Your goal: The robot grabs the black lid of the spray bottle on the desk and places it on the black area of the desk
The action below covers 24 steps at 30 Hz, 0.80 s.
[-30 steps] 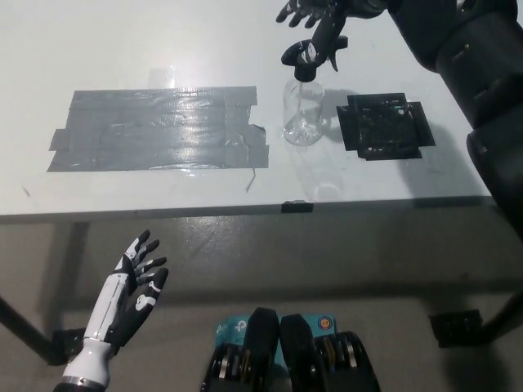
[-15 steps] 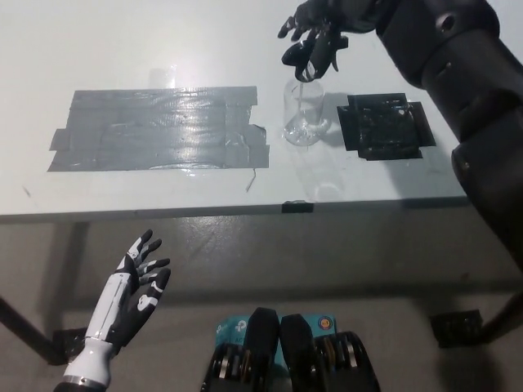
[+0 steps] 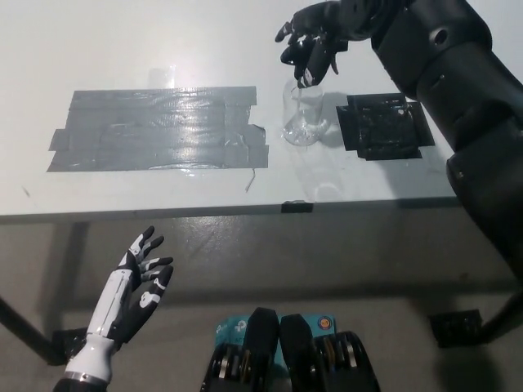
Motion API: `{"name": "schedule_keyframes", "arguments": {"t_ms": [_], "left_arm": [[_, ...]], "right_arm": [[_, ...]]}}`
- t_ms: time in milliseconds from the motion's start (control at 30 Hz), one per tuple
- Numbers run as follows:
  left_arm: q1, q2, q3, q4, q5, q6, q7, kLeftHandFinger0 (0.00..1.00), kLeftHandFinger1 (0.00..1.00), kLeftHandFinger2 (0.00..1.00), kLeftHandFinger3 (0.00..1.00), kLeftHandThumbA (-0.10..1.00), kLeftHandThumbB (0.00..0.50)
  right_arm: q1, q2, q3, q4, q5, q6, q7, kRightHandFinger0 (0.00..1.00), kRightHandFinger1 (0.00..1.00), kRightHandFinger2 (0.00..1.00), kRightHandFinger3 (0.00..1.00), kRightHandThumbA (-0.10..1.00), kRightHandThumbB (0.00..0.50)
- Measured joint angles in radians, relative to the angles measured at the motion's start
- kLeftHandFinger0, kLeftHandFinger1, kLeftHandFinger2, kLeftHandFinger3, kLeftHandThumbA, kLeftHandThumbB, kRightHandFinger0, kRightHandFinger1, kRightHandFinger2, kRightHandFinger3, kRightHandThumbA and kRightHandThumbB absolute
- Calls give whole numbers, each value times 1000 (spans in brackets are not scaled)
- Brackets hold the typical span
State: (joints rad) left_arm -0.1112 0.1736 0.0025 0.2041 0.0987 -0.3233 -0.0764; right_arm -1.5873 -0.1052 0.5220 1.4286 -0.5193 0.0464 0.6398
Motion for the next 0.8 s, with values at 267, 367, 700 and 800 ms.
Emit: {"name": "schedule_keyframes", "arguments": {"t_ms": [267,367,700,800], "left_arm": [[-3,0,0,1,0,-3,0,677,761,914,1000,772,167],[-4,0,0,1,0,-3,0,673,759,913,1000,773,167],[-22,3,0,3,3,-5,0,656,744,902,1000,798,172],[-30,4,0,3,4,-5,0,659,744,897,1000,801,171]], "right_arm": [[16,0,11,0,-7,-3,-107,1000,816,693,627,-100,299],[26,0,30,0,-16,-18,-149,860,688,611,568,-100,263],[28,-4,35,3,-18,-19,-184,692,629,615,556,-100,264],[28,-4,35,4,-17,-19,-184,768,671,656,584,-100,240]]}}
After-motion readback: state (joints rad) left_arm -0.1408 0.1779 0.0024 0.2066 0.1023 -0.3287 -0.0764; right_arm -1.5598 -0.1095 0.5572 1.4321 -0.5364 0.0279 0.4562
